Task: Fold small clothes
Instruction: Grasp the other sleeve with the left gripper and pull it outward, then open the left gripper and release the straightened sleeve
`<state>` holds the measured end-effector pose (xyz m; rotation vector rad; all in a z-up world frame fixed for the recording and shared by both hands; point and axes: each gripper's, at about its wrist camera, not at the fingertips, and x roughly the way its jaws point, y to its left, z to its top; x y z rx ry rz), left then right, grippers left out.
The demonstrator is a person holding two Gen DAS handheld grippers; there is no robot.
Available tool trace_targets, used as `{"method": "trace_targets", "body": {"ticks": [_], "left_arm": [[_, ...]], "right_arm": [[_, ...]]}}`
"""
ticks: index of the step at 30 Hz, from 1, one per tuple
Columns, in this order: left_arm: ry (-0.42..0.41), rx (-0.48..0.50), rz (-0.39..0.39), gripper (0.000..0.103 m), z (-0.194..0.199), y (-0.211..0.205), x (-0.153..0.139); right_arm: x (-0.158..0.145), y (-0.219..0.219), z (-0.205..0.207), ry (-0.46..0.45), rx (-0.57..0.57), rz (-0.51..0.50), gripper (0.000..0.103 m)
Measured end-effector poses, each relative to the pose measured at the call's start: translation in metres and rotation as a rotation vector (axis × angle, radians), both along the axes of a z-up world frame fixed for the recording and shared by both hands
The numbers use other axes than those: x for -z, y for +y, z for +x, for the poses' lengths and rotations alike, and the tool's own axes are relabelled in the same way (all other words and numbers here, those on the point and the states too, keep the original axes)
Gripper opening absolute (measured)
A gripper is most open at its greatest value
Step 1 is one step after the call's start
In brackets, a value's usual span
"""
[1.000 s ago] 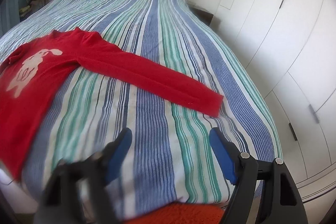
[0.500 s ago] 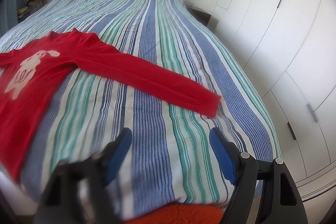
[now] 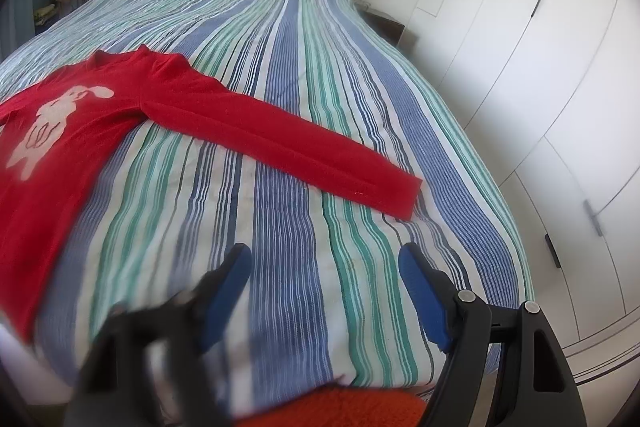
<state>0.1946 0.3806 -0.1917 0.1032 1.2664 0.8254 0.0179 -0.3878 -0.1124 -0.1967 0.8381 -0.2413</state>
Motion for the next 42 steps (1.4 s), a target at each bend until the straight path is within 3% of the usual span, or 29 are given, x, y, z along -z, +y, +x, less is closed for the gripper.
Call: {"method": "trace_targets", "body": {"ticks": [14, 17, 18, 20, 21, 22, 25, 26, 30, 34, 38, 42], "left_arm": [[-0.028, -0.009, -0.129, 0.005, 0.002, 0.027, 0.014], [-0.044, -0.024, -0.136, 0.012, 0.000, 0.034, 0.011], [-0.048, -0.030, -0.129, 0.019, -0.002, 0.036, 0.009], [-0.055, -0.065, -0.081, 0.047, -0.011, 0.040, 0.004], [-0.056, -0.105, -0.044, 0.076, -0.016, 0.047, 0.002], [-0.064, -0.154, -0.035, 0.097, -0.025, 0.058, 0.000], [-0.134, -0.228, -0.207, 0.098, -0.043, 0.083, -0.009], [-0.141, -0.221, -0.228, 0.098, -0.046, 0.084, -0.013], [-0.144, -0.060, -0.147, 0.098, -0.047, 0.049, -0.047], [-0.199, 0.176, -0.091, 0.098, -0.055, -0.028, -0.091], [-0.250, 0.416, -0.172, 0.098, -0.062, -0.124, -0.116], [-0.195, 0.583, -0.316, 0.098, -0.066, -0.219, -0.098]], "right_arm": [[0.002, 0.002, 0.002, 0.014, 0.003, -0.012, 0.075], [0.002, 0.002, 0.002, 0.016, -0.005, -0.011, 0.075], [0.002, 0.002, 0.001, 0.014, -0.006, -0.007, 0.075], [0.002, 0.000, 0.001, 0.010, -0.004, 0.002, 0.076], [0.001, 0.000, 0.000, 0.007, -0.003, 0.006, 0.076], [0.001, -0.001, 0.000, 0.003, -0.002, 0.010, 0.076], [0.000, -0.002, -0.001, -0.005, 0.001, 0.015, 0.079], [-0.001, -0.001, -0.002, -0.010, 0.001, 0.013, 0.081], [-0.003, 0.001, -0.003, -0.024, -0.006, 0.005, 0.083], [-0.005, -0.001, 0.001, -0.008, -0.013, 0.036, 0.083], [-0.016, 0.010, 0.013, 0.027, -0.066, 0.093, 0.083], [-0.024, 0.058, 0.032, 0.053, -0.205, 0.222, 0.083]]}}
